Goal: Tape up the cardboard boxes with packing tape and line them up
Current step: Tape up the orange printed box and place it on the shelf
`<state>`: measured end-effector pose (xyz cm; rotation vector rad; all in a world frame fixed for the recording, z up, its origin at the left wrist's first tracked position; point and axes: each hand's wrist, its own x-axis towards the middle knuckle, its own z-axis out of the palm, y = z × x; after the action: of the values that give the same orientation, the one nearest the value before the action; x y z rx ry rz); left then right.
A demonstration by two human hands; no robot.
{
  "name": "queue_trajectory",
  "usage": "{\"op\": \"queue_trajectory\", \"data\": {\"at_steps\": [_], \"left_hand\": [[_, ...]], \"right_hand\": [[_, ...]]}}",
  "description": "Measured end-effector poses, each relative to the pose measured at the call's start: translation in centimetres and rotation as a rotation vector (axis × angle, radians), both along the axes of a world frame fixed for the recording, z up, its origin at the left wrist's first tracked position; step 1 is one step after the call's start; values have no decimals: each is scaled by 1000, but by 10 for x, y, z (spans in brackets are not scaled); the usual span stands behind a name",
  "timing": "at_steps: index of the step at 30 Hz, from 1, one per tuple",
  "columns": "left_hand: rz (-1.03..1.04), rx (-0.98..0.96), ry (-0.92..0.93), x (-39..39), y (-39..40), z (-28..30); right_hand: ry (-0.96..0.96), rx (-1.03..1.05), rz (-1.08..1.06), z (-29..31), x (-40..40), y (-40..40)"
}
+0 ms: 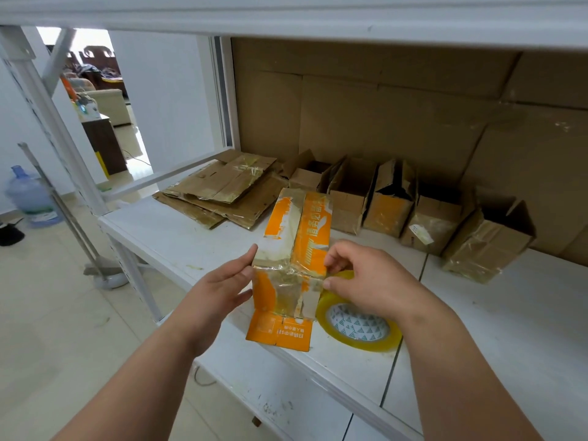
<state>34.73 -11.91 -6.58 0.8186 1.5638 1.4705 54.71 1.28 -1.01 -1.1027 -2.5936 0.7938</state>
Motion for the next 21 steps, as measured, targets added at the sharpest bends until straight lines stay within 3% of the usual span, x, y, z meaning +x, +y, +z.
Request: {"op": "queue_trajectory", "data": {"at_steps": [2,6,10,17,21], "left_hand": [[33,-8,78,-1,0,-2],[241,7,424,12,3,-4],[299,-53,705,26,10,-6],[161,-98,1020,19,7,11],[113,-311,1185,23,15,25]], "right_hand": [[-35,78,-9,0,0,1],[-45,196,7,0,-4,0],[-67,265,70,1,-11,-5],[-117,369,37,-6,-20,-9],[-107,343,17,-7,-25,-6]]}}
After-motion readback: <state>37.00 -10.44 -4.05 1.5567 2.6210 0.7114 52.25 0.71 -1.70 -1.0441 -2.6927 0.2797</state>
